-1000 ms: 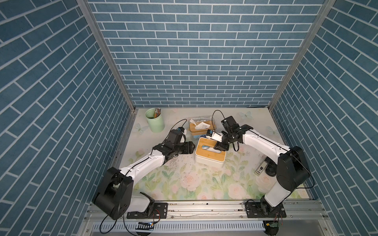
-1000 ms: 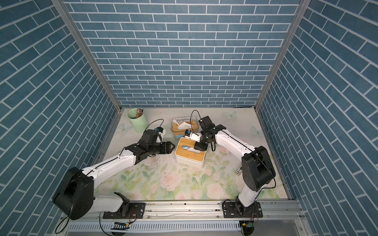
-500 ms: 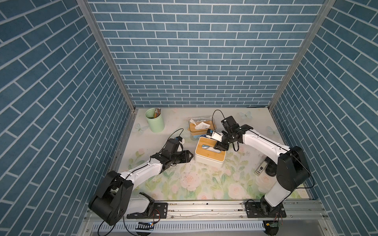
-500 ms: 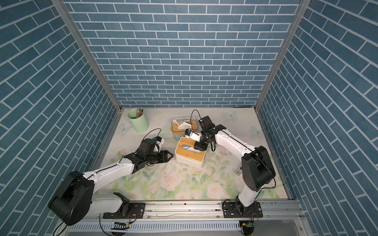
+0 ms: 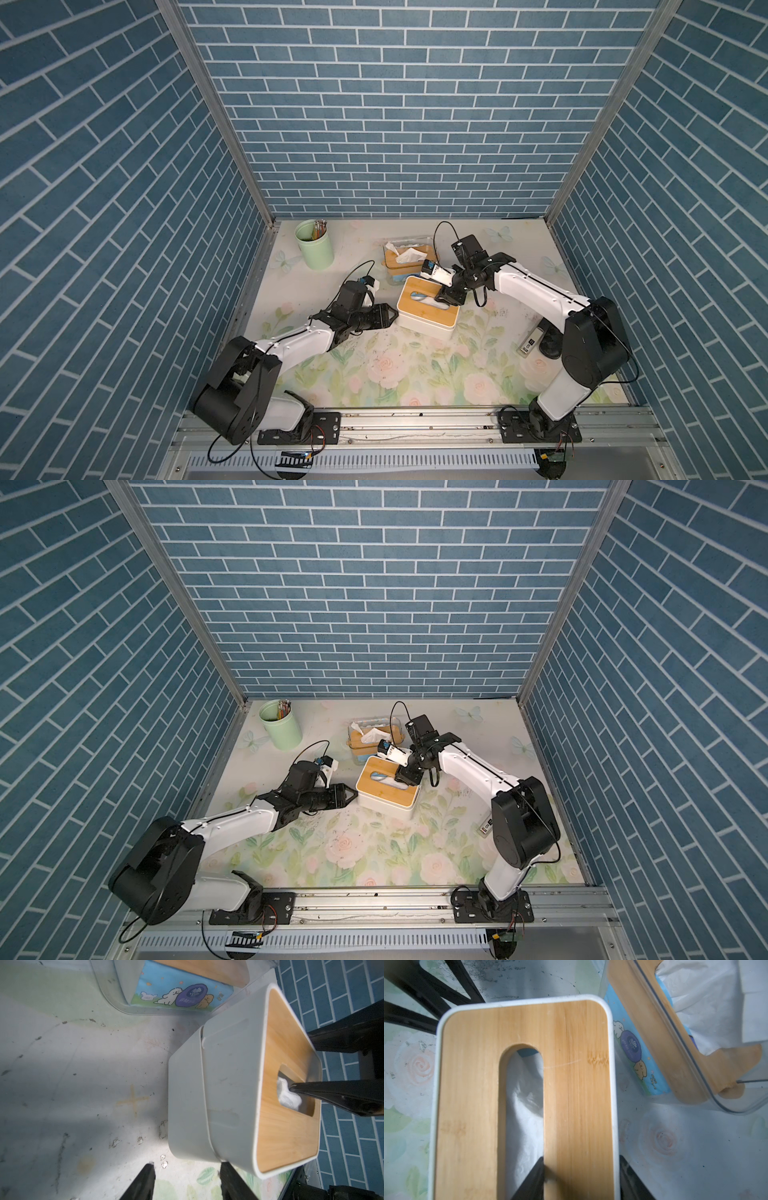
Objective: Put the tissue paper into the tissue box
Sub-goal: Close the box lid on the tissue box.
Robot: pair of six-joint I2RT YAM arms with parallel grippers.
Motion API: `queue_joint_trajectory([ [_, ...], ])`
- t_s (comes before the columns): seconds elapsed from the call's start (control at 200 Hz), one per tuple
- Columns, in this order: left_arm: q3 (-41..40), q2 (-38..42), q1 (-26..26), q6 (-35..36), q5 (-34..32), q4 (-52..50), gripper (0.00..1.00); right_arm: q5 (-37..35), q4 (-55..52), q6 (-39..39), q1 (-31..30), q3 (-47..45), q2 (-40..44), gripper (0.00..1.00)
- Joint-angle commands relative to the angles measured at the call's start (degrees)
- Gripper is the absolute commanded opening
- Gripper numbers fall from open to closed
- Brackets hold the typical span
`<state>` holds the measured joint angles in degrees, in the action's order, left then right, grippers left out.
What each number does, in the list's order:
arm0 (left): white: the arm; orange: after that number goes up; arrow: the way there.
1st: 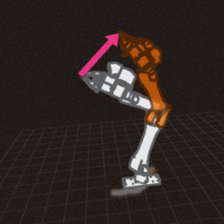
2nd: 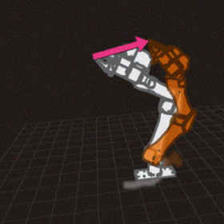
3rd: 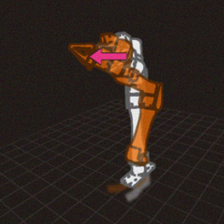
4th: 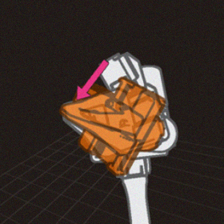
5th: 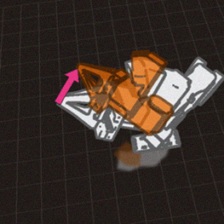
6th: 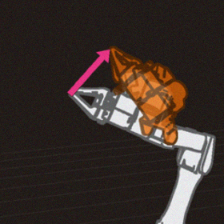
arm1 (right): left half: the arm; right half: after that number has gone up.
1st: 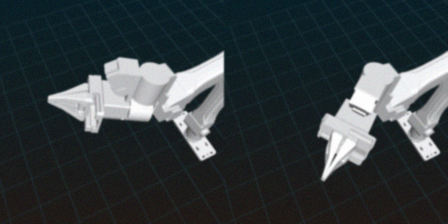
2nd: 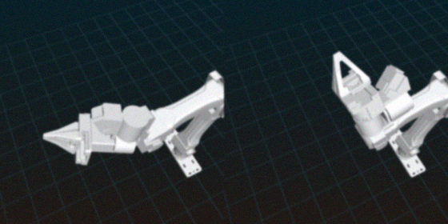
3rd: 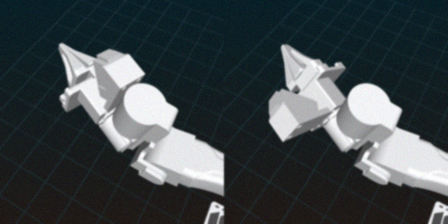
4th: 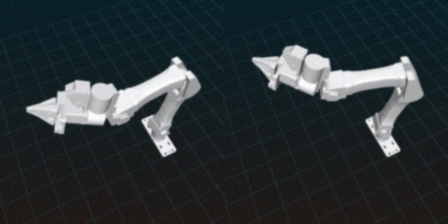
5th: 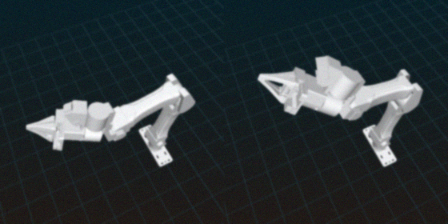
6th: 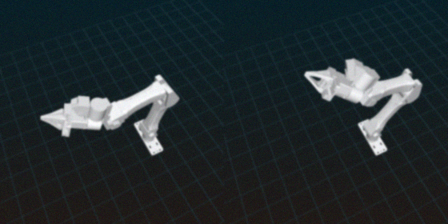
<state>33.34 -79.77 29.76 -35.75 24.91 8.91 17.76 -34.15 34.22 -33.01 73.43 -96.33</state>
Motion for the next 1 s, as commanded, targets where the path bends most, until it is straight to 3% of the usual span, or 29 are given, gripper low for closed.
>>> queue_joint_trajectory([
  [0.0,-0.7,-1.7,0.2,0.3,0.3,2.8,0.55,6.9,2.8,-2.8,-0.4,-0.2,2.4,0.17],
  [0.655,-2.0,-7.8,0.2,2.4,-3.7,3.3,0.55,9.8,3.2,-5.2,1.0,-2.7,4.0,0.08],
  [0.995,-3.8,-7.6,0.3,3.1,-2.1,5.5,0.55,8.3,4.0,-14.9,0.8,-4.2,1.6,0.07],
])
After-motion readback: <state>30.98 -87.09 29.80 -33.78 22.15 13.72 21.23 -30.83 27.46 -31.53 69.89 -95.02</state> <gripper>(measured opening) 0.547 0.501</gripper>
